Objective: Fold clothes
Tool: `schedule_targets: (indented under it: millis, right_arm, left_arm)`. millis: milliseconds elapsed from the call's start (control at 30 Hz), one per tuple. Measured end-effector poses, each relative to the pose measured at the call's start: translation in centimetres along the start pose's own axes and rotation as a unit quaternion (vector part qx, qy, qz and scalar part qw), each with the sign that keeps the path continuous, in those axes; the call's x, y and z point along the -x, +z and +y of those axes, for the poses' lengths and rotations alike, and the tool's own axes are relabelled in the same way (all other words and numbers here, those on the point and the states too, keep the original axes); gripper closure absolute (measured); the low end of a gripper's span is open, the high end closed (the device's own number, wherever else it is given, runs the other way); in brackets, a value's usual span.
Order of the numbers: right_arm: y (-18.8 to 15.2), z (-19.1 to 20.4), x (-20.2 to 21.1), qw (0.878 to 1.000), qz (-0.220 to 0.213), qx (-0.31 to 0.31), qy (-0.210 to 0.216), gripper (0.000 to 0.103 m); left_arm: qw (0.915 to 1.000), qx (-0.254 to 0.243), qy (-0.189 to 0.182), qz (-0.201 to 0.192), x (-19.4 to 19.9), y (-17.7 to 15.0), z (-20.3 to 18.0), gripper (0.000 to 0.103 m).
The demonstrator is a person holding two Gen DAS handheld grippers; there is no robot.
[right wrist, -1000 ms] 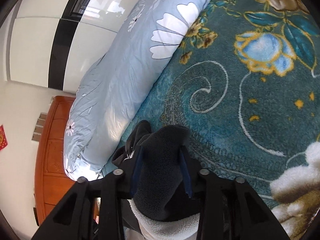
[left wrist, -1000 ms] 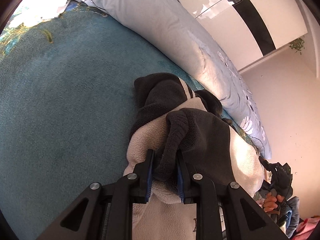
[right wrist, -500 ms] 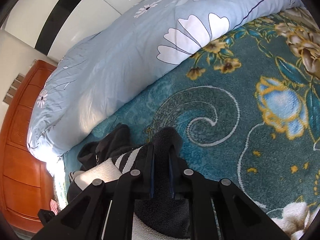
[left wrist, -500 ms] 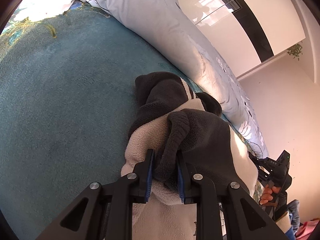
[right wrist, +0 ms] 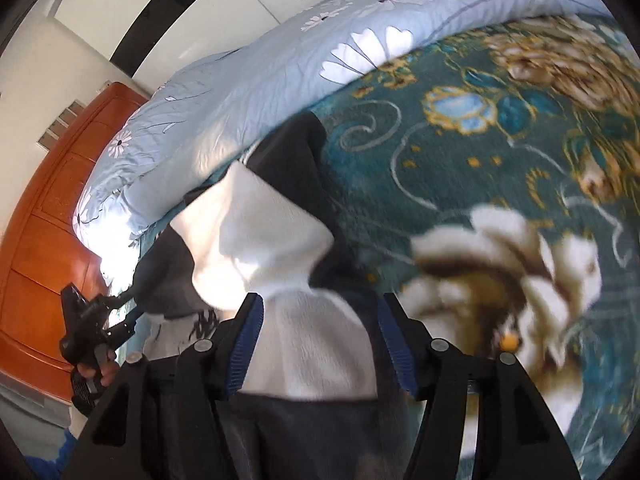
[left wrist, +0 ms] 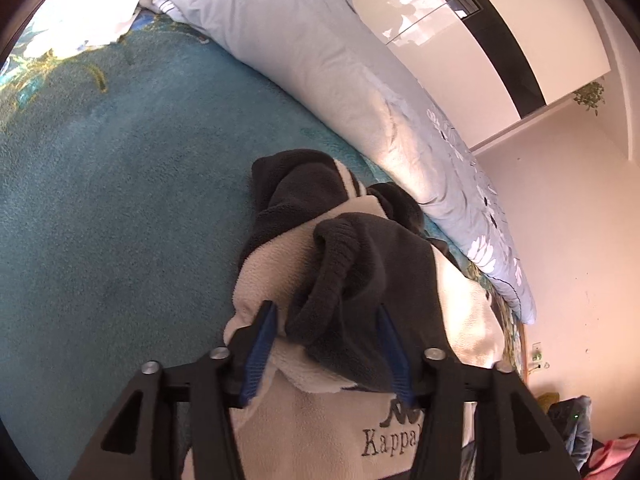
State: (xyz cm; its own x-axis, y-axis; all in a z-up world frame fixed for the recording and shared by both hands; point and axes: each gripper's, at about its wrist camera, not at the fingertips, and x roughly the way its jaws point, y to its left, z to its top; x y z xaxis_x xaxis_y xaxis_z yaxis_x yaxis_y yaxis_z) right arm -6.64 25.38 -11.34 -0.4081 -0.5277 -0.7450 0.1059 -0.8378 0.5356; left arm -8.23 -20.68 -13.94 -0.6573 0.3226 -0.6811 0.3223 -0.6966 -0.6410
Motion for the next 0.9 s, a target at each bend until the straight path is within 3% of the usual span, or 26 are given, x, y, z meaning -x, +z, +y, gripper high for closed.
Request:
schedule_targets:
  millis: [33, 167, 333, 467, 733, 900]
  right_arm:
    - [-1.4, -0.8, 0.9, 1.0, -0.006, -0.014, 0.003, 0.041]
    - [-6.3, -2.6, 4.3, 0.999, -0.021, -0.04, 0.01, 0.027]
    - [-11.0, -3.2, 5.8, 0.999, 0.004, -0.037, 0.004, 0.024]
    - [-12.9, -4.1, 6.1, 0.998, 0.011, -0.055, 0.018, 0.024]
    - [-14.5, -3.6, 5.7, 0.996, 0.028, -0.065, 0.051, 0.024]
    - [-15.9, -3.4, 5.4, 0.992, 0.036, -0.07, 0.098, 0.024]
  left_arm:
    - [0.9999, -0.014, -0.001, 0.0, 0.6, -0.3, -0.5, 0.029]
    - [0.9978, -0.061, 0.023, 0.003, 3.9, -1.9, -0.8, 0.028]
    - [0.9979, -0.032, 0.042, 0.038, 7.0, -4.9, 3.6, 0.027]
    - [0.9957, -0.033, 0.052, 0.069, 8.5, -8.1, 5.8, 0.027]
    - [0.9922, -0.016, 0.0, 0.123, 10.6, -15.0, 6.8, 0.027]
    - [0.9817, -0.032, -0.038, 0.184, 11.1, -17.3, 5.7, 0.026]
